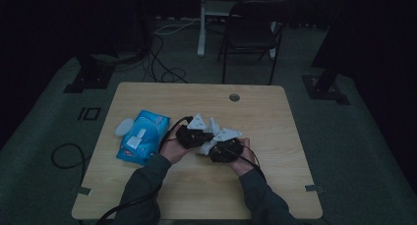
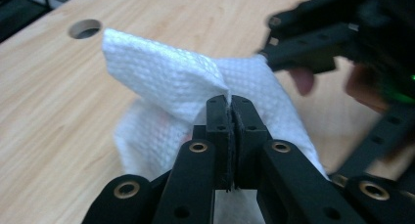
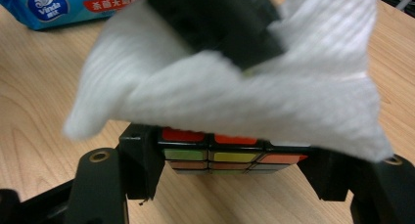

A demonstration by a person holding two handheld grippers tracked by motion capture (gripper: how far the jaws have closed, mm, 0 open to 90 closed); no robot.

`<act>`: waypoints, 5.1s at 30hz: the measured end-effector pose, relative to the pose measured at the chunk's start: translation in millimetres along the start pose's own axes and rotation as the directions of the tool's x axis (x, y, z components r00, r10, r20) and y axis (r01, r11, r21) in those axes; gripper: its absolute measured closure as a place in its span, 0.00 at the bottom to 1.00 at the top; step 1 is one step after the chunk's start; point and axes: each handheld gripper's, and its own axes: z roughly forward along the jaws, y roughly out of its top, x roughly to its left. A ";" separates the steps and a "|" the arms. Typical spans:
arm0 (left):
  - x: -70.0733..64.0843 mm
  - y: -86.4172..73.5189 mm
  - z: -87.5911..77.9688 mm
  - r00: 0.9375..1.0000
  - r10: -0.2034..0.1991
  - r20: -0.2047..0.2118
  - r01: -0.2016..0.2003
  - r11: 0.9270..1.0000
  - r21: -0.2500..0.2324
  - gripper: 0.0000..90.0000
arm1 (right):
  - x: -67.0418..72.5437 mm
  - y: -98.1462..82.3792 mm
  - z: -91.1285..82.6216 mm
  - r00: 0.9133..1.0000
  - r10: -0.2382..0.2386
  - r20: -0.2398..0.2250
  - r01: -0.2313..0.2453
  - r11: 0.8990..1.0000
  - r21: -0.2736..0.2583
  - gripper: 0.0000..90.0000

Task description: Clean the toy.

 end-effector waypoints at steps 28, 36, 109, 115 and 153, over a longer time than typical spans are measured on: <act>-10.9 -3.3 -3.5 0.999 0.014 0.048 -0.013 1.000 -0.021 0.98 | -3.5 -0.1 -3.3 1.000 0.018 0.006 -0.018 1.000 -0.018 0.38; 6.6 -7.7 -12.7 0.999 -0.045 -0.025 0.044 0.998 -0.047 0.98 | -2.5 0.4 -4.2 1.000 0.013 -0.005 -0.013 1.000 -0.024 0.38; 25.2 -17.1 -2.3 0.988 -0.157 -0.015 0.155 0.985 -0.071 0.98 | 1.9 2.0 -9.8 0.999 -0.018 -0.041 0.016 0.998 -0.057 0.38; 26.0 -22.5 4.0 0.986 -0.166 -0.021 0.165 0.985 -0.052 0.98 | 1.6 0.4 -9.9 0.999 -0.014 -0.048 0.011 0.998 -0.059 0.38; 16.4 -41.2 -0.4 0.982 -0.184 -0.045 0.182 0.981 -0.061 0.98 | -13.9 3.3 -16.2 0.996 0.082 -0.020 -0.084 0.992 -0.097 0.38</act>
